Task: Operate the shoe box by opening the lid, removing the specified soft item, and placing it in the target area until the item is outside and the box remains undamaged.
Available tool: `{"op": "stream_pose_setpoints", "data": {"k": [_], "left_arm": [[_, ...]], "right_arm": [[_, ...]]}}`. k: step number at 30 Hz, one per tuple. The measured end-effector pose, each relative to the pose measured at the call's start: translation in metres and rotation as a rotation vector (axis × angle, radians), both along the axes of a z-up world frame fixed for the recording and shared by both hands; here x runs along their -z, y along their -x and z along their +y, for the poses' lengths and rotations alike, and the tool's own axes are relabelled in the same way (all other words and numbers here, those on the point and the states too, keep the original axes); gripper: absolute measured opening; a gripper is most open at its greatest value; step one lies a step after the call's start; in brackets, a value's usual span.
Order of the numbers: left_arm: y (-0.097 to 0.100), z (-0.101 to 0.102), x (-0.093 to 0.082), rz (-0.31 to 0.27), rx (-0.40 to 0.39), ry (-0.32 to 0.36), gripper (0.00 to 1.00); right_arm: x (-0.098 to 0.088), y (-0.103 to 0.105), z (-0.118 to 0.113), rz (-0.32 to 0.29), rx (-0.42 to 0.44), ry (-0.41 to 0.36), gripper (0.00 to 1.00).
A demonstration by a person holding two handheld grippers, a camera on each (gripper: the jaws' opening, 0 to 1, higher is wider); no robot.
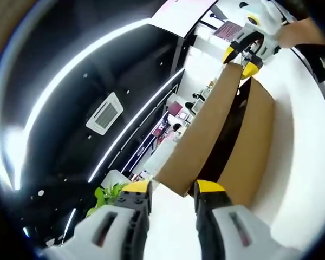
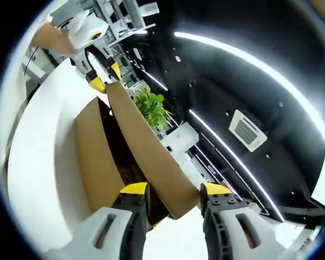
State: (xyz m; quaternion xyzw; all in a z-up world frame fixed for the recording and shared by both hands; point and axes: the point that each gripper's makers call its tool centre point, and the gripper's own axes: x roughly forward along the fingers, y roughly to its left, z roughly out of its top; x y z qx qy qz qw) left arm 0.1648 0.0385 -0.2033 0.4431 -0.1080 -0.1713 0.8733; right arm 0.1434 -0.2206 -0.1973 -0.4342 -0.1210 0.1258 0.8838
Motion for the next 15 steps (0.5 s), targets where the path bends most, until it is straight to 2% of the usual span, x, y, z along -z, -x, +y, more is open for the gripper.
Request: {"op": "stream_pose_setpoints", "data": {"k": [3, 9, 11, 14, 15], "left_arm": [[0.001, -0.003, 0.000, -0.005, 0.005, -0.013, 0.29], [0.002, -0.003, 0.001, 0.009, 0.018, 0.012, 0.29], [0.002, -0.003, 0.001, 0.006, 0.019, 0.013, 0.30], [0.001, -0.003, 0.003, -0.019, 0.005, -0.035, 0.30], [0.001, -0.003, 0.005, -0.017, 0.007, -0.043, 0.31]], "right_arm": [[0.000, 0.000, -0.001, 0.002, 0.008, -0.028, 0.38], [-0.001, 0.000, -0.005, -0.006, 0.021, -0.078, 0.40], [-0.002, -0.001, -0.008, -0.001, 0.036, -0.122, 0.42], [0.011, -0.006, -0.015, 0.114, 0.053, -0.253, 0.39], [0.016, -0.010, -0.025, 0.153, 0.090, -0.298, 0.36]]}}
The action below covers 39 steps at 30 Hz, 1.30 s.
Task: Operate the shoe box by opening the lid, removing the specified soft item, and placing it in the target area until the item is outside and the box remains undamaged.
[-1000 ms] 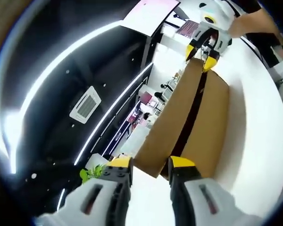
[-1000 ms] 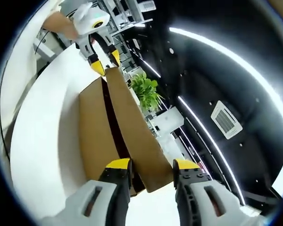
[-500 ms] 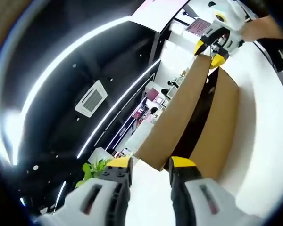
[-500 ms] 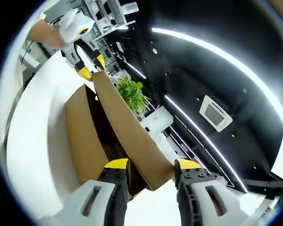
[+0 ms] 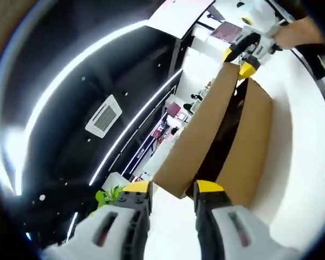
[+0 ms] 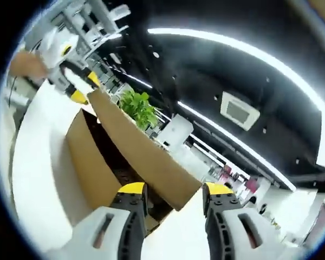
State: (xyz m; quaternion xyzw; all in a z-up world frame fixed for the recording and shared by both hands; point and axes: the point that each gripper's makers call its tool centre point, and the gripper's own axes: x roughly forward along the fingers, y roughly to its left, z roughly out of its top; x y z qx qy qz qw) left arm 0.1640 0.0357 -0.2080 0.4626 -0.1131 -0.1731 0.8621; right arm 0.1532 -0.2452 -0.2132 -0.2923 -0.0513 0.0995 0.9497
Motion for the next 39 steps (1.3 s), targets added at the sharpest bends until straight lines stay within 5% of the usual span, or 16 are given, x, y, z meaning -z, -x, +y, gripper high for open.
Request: {"op": "stream_pose_setpoints", "data": {"k": [3, 10, 14, 20, 27, 30, 35, 39], "left_arm": [[0.003, -0.004, -0.001, 0.002, 0.018, 0.006, 0.32], [0.005, -0.015, -0.003, -0.013, 0.047, -0.019, 0.31], [0.004, -0.014, -0.004, -0.029, 0.041, -0.020, 0.32], [0.005, -0.012, -0.005, -0.024, 0.045, -0.010, 0.34], [0.005, -0.013, -0.006, -0.023, 0.061, -0.031, 0.34], [0.005, -0.012, -0.006, -0.019, 0.062, -0.033, 0.34], [0.007, -0.014, -0.006, -0.023, 0.074, -0.027, 0.34], [0.011, -0.024, -0.001, -0.005, 0.158, -0.040, 0.37]], "right_arm": [[-0.003, 0.000, 0.006, -0.024, -0.059, -0.105, 0.32], [-0.005, -0.002, 0.007, -0.062, -0.029, -0.061, 0.35], [-0.010, -0.008, 0.005, -0.070, -0.014, -0.180, 0.40], [-0.016, -0.013, 0.009, -0.119, 0.030, -0.150, 0.34], [-0.024, -0.014, 0.015, -0.165, 0.059, -0.077, 0.47], [-0.022, -0.014, 0.014, -0.171, 0.060, -0.084, 0.43], [-0.017, -0.019, 0.006, -0.129, 0.054, -0.244, 0.35], [-0.021, -0.015, 0.002, -0.135, 0.107, -0.227, 0.26]]}}
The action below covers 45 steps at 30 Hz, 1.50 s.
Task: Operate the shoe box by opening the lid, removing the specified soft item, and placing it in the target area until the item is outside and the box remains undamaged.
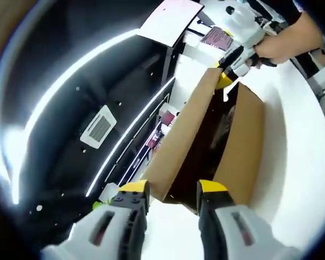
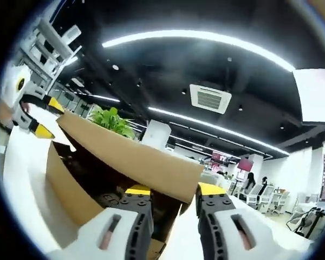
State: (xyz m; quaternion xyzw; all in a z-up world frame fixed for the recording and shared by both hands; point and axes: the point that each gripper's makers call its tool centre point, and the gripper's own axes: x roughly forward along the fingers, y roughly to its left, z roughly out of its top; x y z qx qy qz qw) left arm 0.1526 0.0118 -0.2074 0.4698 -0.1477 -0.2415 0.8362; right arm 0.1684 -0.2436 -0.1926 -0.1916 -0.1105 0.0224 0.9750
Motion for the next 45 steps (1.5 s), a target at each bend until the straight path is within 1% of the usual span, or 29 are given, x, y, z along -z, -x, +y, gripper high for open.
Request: {"op": "stream_pose_setpoints", "data": {"k": [1, 3, 5, 6, 7, 8, 9, 11, 13, 16, 19, 20, 21, 23, 26, 27, 28, 29, 30, 31, 33, 36, 39, 40, 42, 44, 45], "left_arm": [[0.000, 0.001, 0.000, 0.004, -0.002, 0.016, 0.38], [0.000, 0.001, 0.001, 0.014, -0.002, 0.024, 0.39], [0.002, -0.001, 0.000, 0.019, 0.014, 0.042, 0.39], [0.003, -0.002, 0.001, 0.034, 0.023, 0.051, 0.39], [0.004, -0.003, 0.001, 0.039, 0.035, 0.058, 0.38], [0.004, -0.003, 0.000, 0.043, 0.044, 0.074, 0.38], [0.004, -0.003, 0.001, 0.046, 0.053, 0.072, 0.38], [0.005, -0.007, 0.002, 0.034, 0.081, 0.050, 0.38], [0.006, -0.008, 0.004, 0.042, 0.082, 0.053, 0.38], [0.005, -0.007, 0.006, 0.049, 0.085, 0.049, 0.39], [0.006, -0.010, 0.005, 0.052, 0.102, 0.053, 0.40], [0.006, -0.010, 0.004, 0.053, 0.106, 0.056, 0.40], [0.006, -0.011, 0.003, 0.055, 0.107, 0.059, 0.40], [0.007, -0.015, 0.003, 0.057, 0.117, 0.051, 0.40], [0.010, -0.019, 0.003, 0.065, 0.129, 0.044, 0.39], [0.011, -0.020, 0.004, 0.070, 0.134, 0.039, 0.39], [0.012, -0.021, 0.005, 0.072, 0.136, 0.036, 0.38], [0.012, -0.022, 0.005, 0.072, 0.137, 0.037, 0.38], [0.013, -0.023, 0.007, 0.074, 0.140, 0.033, 0.38], [0.013, -0.023, 0.007, 0.073, 0.138, 0.031, 0.38], [0.013, -0.023, 0.011, 0.080, 0.141, 0.020, 0.37], [0.011, -0.023, 0.014, 0.093, 0.145, 0.010, 0.37], [0.012, -0.023, 0.015, 0.112, 0.154, 0.007, 0.36], [0.011, -0.022, 0.015, 0.120, 0.152, 0.008, 0.36], [0.011, -0.021, 0.014, 0.123, 0.149, 0.011, 0.36], [0.011, -0.021, 0.017, 0.168, 0.147, 0.012, 0.36], [0.011, -0.022, 0.017, 0.181, 0.151, 0.010, 0.34]], "right_arm": [[-0.001, 0.000, 0.001, -0.001, 0.003, 0.007, 0.25], [-0.003, -0.001, 0.000, -0.004, 0.013, 0.014, 0.24], [-0.004, -0.002, -0.004, -0.014, 0.026, 0.025, 0.22], [-0.005, -0.004, -0.006, -0.012, 0.027, 0.029, 0.21], [-0.005, -0.004, -0.006, -0.014, 0.033, 0.041, 0.20], [-0.006, -0.003, -0.004, -0.015, 0.046, 0.083, 0.21], [-0.007, -0.004, -0.003, -0.017, 0.048, 0.096, 0.22], [-0.008, -0.004, -0.005, -0.024, 0.048, 0.090, 0.22], [-0.011, -0.006, -0.006, -0.035, 0.052, 0.100, 0.20], [-0.013, -0.007, -0.008, -0.020, 0.077, 0.144, 0.17], [-0.016, -0.009, -0.012, -0.020, 0.082, 0.150, 0.15], [-0.017, -0.010, -0.014, -0.020, 0.071, 0.120, 0.14], [-0.016, -0.010, -0.014, -0.018, 0.068, 0.109, 0.13], [-0.016, -0.011, -0.017, -0.024, 0.077, 0.104, 0.11], [-0.019, -0.013, -0.021, -0.034, 0.077, 0.070, 0.06], [-0.018, -0.009, -0.017, -0.036, 0.069, 0.047, 0.05], [-0.017, -0.006, -0.016, -0.035, 0.068, 0.014, 0.04], [-0.017, -0.006, -0.016, -0.035, 0.064, -0.003, 0.04], [-0.016, -0.006, -0.015, -0.027, 0.048, -0.056, 0.03], [-0.016, -0.007, -0.016, -0.027, 0.045, -0.031, 0.03], [-0.013, -0.009, -0.018, -0.026, 0.034, -0.052, 0.03], [-0.013, -0.009, -0.017, -0.030, 0.011, -0.109, 0.02], [-0.014, -0.010, -0.016, -0.031, 0.000, -0.122, 0.02], [-0.016, -0.011, -0.017, -0.025, -0.005, -0.115, 0.02], [-0.017, -0.012, -0.017, -0.017, -0.014, -0.123, 0.02], [-0.018, -0.014, -0.017, -0.010, -0.019, -0.128, 0.02], [-0.018, -0.014, -0.017, -0.009, -0.019, -0.127, 0.02]]}}
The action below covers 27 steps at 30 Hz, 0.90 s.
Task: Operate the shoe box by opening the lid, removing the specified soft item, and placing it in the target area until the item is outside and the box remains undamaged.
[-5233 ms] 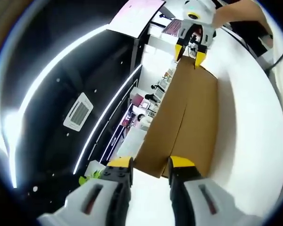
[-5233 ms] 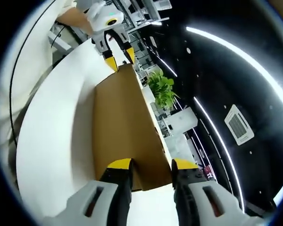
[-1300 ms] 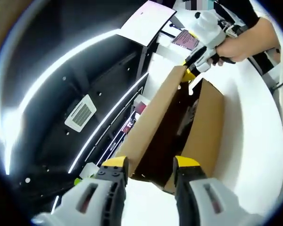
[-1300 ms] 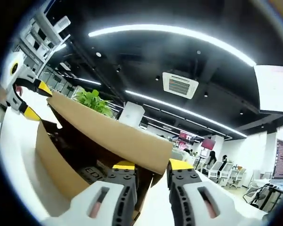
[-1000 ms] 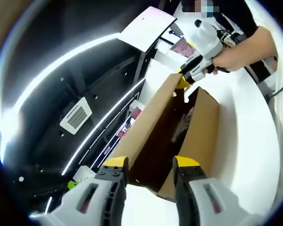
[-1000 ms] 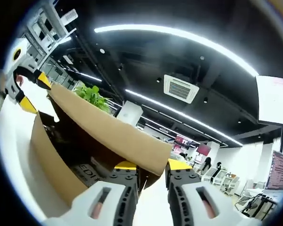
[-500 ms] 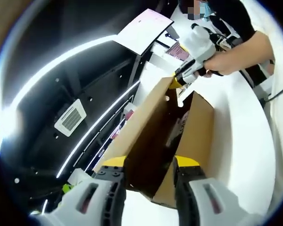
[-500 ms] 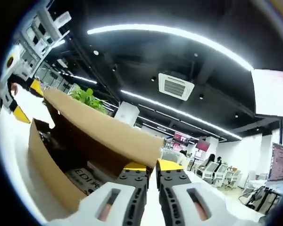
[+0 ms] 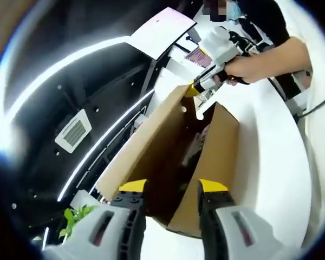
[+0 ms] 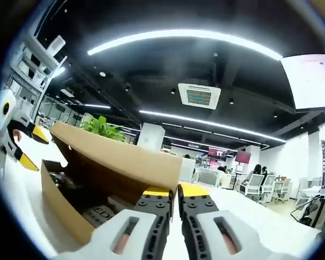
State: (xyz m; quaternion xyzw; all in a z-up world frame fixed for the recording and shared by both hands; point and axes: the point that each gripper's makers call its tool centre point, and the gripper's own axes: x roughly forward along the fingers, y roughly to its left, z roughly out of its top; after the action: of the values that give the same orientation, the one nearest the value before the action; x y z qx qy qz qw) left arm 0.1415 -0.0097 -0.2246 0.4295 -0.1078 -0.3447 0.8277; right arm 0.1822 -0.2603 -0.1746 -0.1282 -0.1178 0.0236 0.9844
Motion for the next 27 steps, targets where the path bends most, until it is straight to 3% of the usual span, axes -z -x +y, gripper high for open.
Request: {"op": "stream_pose_setpoints", "data": {"k": [2, 4, 5, 6, 9, 12, 14, 18, 20, 21, 22, 24, 25, 26, 27], "left_arm": [[0.001, 0.001, -0.006, 0.036, -0.004, 0.063, 0.21], [0.000, 0.001, -0.011, 0.068, 0.003, 0.117, 0.26], [0.000, 0.000, -0.009, 0.125, 0.015, 0.124, 0.32], [-0.002, 0.001, -0.005, 0.162, 0.012, 0.118, 0.33], [-0.009, 0.006, 0.008, 0.164, 0.039, -0.073, 0.21], [-0.019, 0.007, 0.004, 0.170, 0.049, -0.033, 0.18], [-0.018, 0.002, 0.009, 0.332, 0.096, 0.065, 0.18], [-0.023, 0.003, 0.016, 0.400, 0.114, 0.042, 0.18], [-0.025, 0.001, 0.013, 0.401, 0.125, 0.055, 0.18], [-0.025, 0.000, 0.013, 0.425, 0.127, 0.072, 0.18], [-0.017, -0.003, 0.019, 0.521, 0.153, 0.071, 0.18], [-0.014, -0.002, 0.024, 0.543, 0.172, 0.027, 0.19], [-0.008, -0.001, 0.032, 0.571, 0.204, -0.039, 0.20], [-0.009, 0.001, 0.038, 0.572, 0.198, -0.078, 0.23], [-0.009, -0.004, 0.034, 0.532, 0.240, -0.088, 0.25]], "right_arm": [[0.000, 0.000, 0.000, -0.001, -0.002, -0.003, 0.02], [0.001, 0.000, 0.000, -0.001, 0.004, 0.028, 0.02], [0.001, 0.000, 0.000, 0.000, 0.003, 0.032, 0.03], [0.001, 0.000, 0.000, 0.003, 0.000, 0.034, 0.03], [0.000, 0.000, 0.000, 0.010, -0.004, 0.032, 0.03], [0.001, -0.001, 0.000, 0.015, 0.001, 0.035, 0.03], [0.001, 0.000, 0.000, 0.018, 0.003, 0.050, 0.03], [0.001, 0.000, 0.000, 0.024, -0.005, 0.048, 0.03], [0.001, -0.001, 0.000, 0.031, -0.006, 0.046, 0.03], [0.001, -0.001, -0.001, 0.041, -0.008, 0.036, 0.03], [0.000, -0.001, 0.000, 0.042, -0.009, 0.035, 0.03], [-0.001, -0.002, 0.000, 0.051, -0.009, 0.042, 0.03], [-0.002, -0.003, 0.000, 0.055, -0.009, 0.051, 0.03], [-0.002, -0.003, 0.000, 0.058, -0.009, 0.057, 0.03], [-0.002, -0.004, -0.001, 0.058, -0.007, 0.075, 0.03]]}}
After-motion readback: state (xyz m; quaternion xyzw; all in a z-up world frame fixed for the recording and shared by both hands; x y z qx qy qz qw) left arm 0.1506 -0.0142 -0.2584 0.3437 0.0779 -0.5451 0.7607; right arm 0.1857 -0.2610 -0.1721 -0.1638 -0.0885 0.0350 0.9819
